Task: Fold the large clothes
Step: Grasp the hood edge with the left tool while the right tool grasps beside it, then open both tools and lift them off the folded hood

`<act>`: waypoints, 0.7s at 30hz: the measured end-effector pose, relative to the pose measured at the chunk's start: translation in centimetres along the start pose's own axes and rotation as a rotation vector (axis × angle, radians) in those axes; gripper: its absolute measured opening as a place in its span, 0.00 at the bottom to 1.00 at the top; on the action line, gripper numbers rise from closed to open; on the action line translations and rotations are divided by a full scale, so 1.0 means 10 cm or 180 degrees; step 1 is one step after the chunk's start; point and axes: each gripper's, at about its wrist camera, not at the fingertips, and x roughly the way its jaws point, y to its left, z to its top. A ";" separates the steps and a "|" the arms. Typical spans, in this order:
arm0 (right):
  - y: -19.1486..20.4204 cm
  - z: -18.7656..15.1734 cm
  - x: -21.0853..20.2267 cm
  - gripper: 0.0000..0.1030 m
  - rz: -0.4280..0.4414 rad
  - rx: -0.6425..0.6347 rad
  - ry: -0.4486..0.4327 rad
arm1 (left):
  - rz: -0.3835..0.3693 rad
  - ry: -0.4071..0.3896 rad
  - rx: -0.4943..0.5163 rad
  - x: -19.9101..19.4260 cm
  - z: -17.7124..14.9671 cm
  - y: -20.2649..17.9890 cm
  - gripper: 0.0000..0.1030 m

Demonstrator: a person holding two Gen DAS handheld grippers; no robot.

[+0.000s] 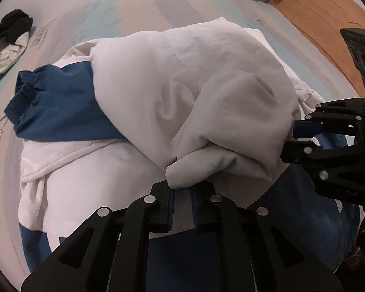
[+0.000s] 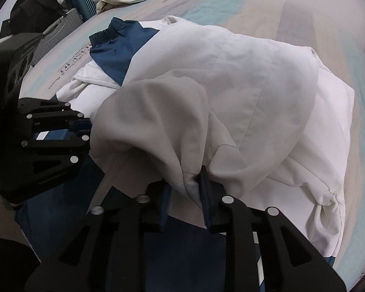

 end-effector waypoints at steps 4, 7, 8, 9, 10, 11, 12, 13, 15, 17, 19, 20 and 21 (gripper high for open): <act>-0.02 -0.06 -0.07 0.62 0.0118 0.0133 -0.0077 | 0.0018 0.0001 -0.0171 -0.09 0.00 0.04 0.17; 0.01 -0.12 -0.11 0.71 0.0145 0.0140 -0.0094 | 0.0115 -0.0016 -0.0252 -0.18 -0.02 0.06 0.53; 0.02 -0.13 -0.13 0.74 0.0154 0.0148 -0.0102 | 0.0172 -0.0031 -0.0315 -0.22 -0.03 0.08 0.69; 0.02 -0.15 -0.15 0.79 0.0153 0.0163 -0.0114 | 0.0200 -0.0045 -0.0376 -0.26 -0.05 0.10 0.74; 0.03 -0.18 -0.19 0.82 0.0161 0.0186 -0.0139 | 0.0212 -0.0039 -0.0427 -0.30 -0.07 0.12 0.79; 0.02 -0.19 -0.21 0.83 0.0171 0.0208 -0.0150 | 0.0235 0.0010 -0.0478 -0.33 -0.10 0.13 0.82; 0.02 -0.22 -0.24 0.85 0.0176 0.0246 -0.0154 | 0.0246 0.0044 -0.0491 -0.35 -0.11 0.14 0.82; 0.01 -0.25 -0.27 0.85 0.0177 0.0276 -0.0160 | 0.0259 0.0072 -0.0497 -0.38 -0.14 0.14 0.84; 0.01 -0.29 -0.33 0.85 0.0162 0.0315 -0.0182 | 0.0301 0.0087 -0.0486 -0.45 -0.19 0.13 0.89; 0.00 -0.34 -0.39 0.89 0.0109 0.0335 -0.0204 | 0.0317 0.0085 -0.0471 -0.54 -0.26 0.14 0.94; 0.00 -0.40 -0.43 0.92 0.0062 0.0397 -0.0211 | 0.0321 0.0107 -0.0470 -0.58 -0.32 0.15 0.94; -0.02 -0.45 -0.46 0.92 0.0052 0.0485 -0.0204 | 0.0326 0.0127 -0.0473 -0.61 -0.37 0.17 0.94; -0.03 -0.50 -0.49 0.92 0.0030 0.0551 -0.0202 | 0.0327 0.0147 -0.0475 -0.63 -0.40 0.19 0.94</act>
